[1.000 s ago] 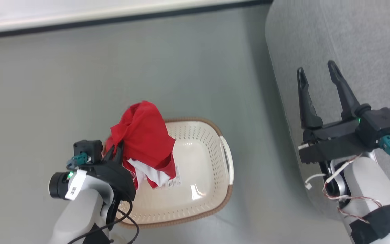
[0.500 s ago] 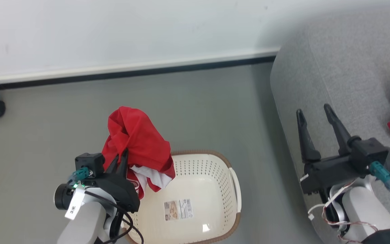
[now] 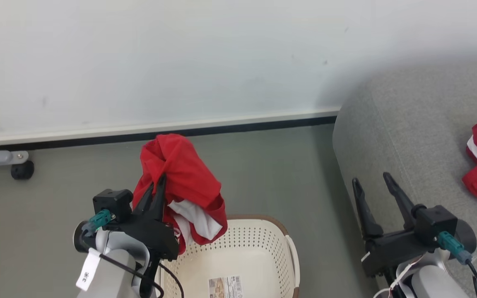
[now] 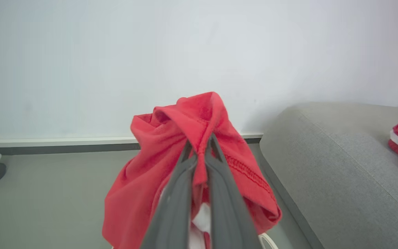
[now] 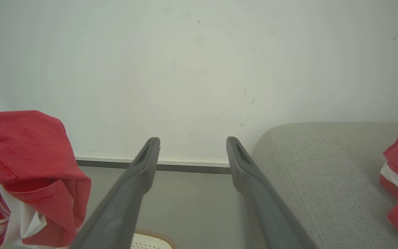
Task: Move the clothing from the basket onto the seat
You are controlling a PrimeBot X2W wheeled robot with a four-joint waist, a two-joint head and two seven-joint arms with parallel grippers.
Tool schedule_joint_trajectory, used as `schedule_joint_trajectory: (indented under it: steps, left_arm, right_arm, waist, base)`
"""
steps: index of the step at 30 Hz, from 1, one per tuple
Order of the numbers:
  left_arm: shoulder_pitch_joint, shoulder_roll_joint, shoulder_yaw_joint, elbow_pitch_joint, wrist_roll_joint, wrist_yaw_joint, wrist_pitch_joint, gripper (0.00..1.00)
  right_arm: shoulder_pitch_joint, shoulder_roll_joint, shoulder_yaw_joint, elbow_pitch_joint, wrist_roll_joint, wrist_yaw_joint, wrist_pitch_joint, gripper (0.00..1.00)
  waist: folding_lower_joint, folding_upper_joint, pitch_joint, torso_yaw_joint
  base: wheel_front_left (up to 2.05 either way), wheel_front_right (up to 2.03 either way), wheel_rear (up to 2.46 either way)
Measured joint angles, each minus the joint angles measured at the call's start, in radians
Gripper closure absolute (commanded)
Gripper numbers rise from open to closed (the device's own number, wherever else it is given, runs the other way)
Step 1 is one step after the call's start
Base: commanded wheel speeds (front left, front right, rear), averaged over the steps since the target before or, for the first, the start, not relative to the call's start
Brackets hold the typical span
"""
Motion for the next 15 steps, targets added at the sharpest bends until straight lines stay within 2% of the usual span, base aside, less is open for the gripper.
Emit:
schedule_joint_trajectory:
  steps: [15]
  left_arm:
    - [0.11,0.002,-0.013,-0.284,0.027,0.01,-0.001,1.0]
  right_arm:
    - [0.073,0.008,0.029,-0.035,0.007,-0.002,0.027,0.0]
  waist:
    - [0.0001,0.0001,-0.084,0.002]
  base:
    - [0.0,0.0,0.0]
